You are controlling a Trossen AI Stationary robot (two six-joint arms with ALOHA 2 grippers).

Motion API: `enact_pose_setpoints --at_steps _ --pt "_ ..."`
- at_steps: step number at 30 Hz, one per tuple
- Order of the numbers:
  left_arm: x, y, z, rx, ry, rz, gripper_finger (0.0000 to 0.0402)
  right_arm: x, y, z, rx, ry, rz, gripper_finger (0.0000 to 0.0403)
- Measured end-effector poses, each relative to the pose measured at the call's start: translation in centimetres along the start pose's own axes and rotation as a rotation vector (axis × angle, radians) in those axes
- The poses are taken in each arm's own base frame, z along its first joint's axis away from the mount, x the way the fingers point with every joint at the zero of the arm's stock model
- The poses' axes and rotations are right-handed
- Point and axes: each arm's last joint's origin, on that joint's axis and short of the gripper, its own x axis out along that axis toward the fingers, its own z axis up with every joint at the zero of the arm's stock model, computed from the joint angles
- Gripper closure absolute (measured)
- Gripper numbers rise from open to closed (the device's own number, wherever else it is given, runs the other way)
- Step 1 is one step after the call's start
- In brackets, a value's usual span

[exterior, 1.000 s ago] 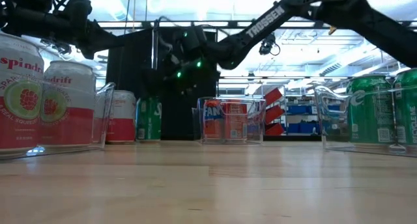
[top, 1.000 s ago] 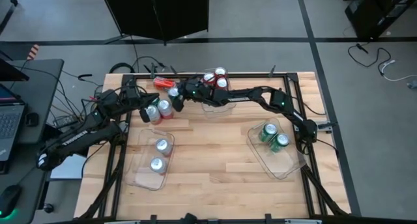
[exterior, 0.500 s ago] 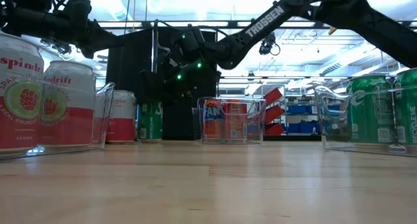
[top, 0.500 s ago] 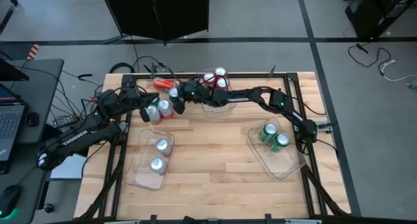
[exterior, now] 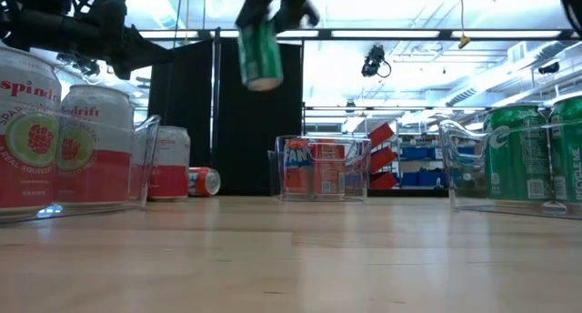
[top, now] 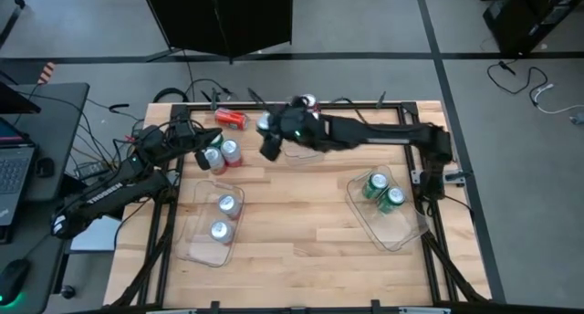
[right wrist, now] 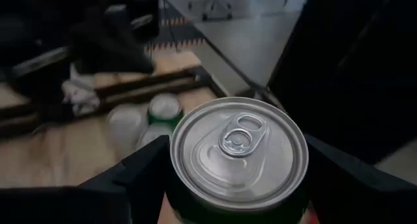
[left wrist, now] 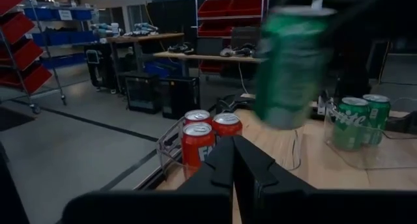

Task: Sort soda cans
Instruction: Put the green soda can into the bottom right transparent bin

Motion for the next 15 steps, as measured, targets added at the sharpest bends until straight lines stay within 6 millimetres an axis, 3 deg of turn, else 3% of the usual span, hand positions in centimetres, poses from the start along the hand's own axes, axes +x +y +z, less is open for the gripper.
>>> enact_pose_setpoints --at_steps 6,11,15 --pt "0.0 0.0 0.0 0.02 0.0 0.001 0.0398 -8.7 2.1 0.4 0.046 0.048 -0.061 0.0115" --pt "0.0 0.0 0.1 0.026 -0.01 0.004 0.0398 -12.4 3.9 -2.6 0.078 0.124 -0.155 0.0115" --pt "0.0 0.0 0.3 0.026 -0.026 0.004 0.0398 -15.0 4.0 -5.0 0.165 0.169 -0.217 0.0115"
